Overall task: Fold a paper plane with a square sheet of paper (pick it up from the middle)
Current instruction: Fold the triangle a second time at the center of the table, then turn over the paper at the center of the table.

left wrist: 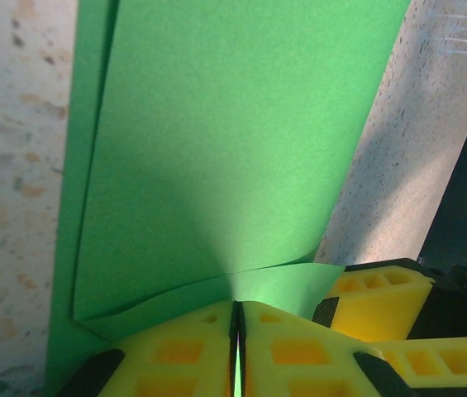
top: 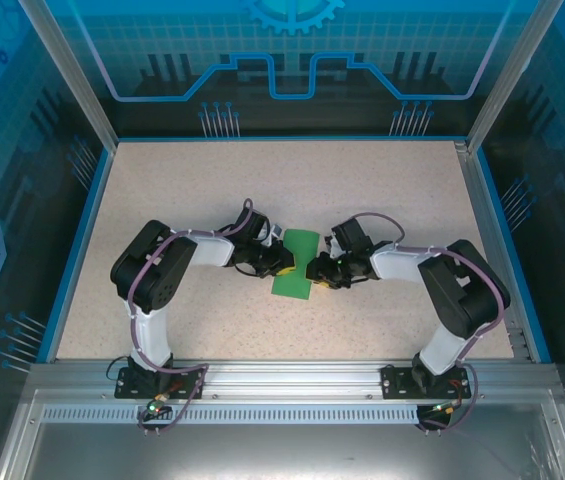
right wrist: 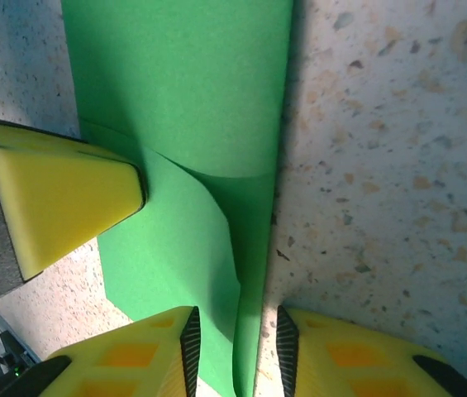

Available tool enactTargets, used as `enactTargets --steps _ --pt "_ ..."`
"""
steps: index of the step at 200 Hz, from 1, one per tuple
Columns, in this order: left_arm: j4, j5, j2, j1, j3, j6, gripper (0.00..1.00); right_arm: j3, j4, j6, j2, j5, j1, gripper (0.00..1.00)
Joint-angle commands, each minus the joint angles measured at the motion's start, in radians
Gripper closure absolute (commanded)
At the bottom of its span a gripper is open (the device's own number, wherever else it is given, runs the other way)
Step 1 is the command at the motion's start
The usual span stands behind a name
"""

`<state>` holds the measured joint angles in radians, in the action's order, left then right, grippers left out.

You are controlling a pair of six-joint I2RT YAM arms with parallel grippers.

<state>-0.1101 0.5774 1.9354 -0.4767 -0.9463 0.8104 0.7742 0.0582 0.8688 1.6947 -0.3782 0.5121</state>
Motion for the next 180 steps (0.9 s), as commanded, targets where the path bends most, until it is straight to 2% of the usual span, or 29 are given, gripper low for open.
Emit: enactTargets --steps 1,31,94,158,180 --pt "0.068 -0.043 0.003 0.012 0.018 0.003 0.87 0.025 -0.055 0.024 0.037 -0.025 -0.011 0.69" --pt "0.071 -0.043 0.000 0.012 0.018 0.001 0.88 0.023 -0.101 0.036 0.058 -0.057 -0.011 0.75" --pt "0.078 -0.047 -0.008 0.012 0.015 0.002 0.87 0.017 -0.143 0.051 0.053 -0.068 -0.011 0.76" --pt "0.078 -0.057 -0.023 0.012 0.018 0.011 0.88 -0.006 -0.179 0.046 0.056 -0.079 -0.012 0.71" --pt "0.066 -0.054 -0.034 0.012 0.018 0.022 0.87 -0.018 -0.201 0.036 0.067 -0.093 -0.007 0.76"
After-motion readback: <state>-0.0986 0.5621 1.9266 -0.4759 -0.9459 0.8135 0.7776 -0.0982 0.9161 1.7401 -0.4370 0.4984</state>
